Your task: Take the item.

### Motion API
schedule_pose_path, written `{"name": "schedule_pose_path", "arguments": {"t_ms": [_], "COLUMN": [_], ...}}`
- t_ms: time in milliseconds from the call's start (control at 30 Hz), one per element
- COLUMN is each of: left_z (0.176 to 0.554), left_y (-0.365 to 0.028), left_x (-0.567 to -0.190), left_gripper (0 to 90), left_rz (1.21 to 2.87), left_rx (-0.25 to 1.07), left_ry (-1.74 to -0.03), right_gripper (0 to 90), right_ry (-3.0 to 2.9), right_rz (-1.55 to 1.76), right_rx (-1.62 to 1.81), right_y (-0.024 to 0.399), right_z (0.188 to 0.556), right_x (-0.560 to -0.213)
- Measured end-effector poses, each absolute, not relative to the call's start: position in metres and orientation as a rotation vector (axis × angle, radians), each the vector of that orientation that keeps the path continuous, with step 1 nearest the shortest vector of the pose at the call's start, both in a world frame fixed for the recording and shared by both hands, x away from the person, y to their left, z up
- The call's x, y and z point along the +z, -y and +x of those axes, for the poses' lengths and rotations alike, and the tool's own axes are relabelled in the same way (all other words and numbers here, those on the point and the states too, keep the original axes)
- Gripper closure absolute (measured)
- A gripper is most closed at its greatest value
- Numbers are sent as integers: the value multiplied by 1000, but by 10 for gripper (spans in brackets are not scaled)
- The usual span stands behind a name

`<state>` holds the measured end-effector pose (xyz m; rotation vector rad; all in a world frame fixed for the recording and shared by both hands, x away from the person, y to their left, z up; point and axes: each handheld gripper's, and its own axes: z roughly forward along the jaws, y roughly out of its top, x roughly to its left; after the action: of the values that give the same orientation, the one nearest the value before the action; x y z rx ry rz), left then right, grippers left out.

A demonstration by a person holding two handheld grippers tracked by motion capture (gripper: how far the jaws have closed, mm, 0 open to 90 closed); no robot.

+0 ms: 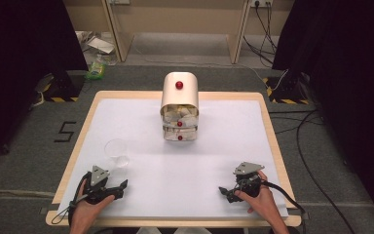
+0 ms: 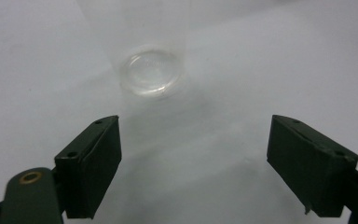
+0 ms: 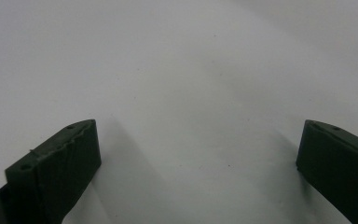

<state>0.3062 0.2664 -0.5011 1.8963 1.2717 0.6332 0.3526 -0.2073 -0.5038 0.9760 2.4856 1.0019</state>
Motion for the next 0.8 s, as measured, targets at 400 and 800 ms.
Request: {"name": "schedule_pose_path", "arguments": {"t_ms": [400,800], "left_z": [302,312], "left_y": [-251,-214], "left_x": [-489,-468], "left_gripper": [165,154], "left_rz": [1870,1880], "left_rx": [557,548], "left_ry": [-1170,-1002], "right_gripper": [3,2], "right_ry": [-2486,-2487], "right_rz": [976,977], "right_rx": [1002,1003], "right_y": [207,207], "right_z": [353,353], "right_x": [-504,-504]}}
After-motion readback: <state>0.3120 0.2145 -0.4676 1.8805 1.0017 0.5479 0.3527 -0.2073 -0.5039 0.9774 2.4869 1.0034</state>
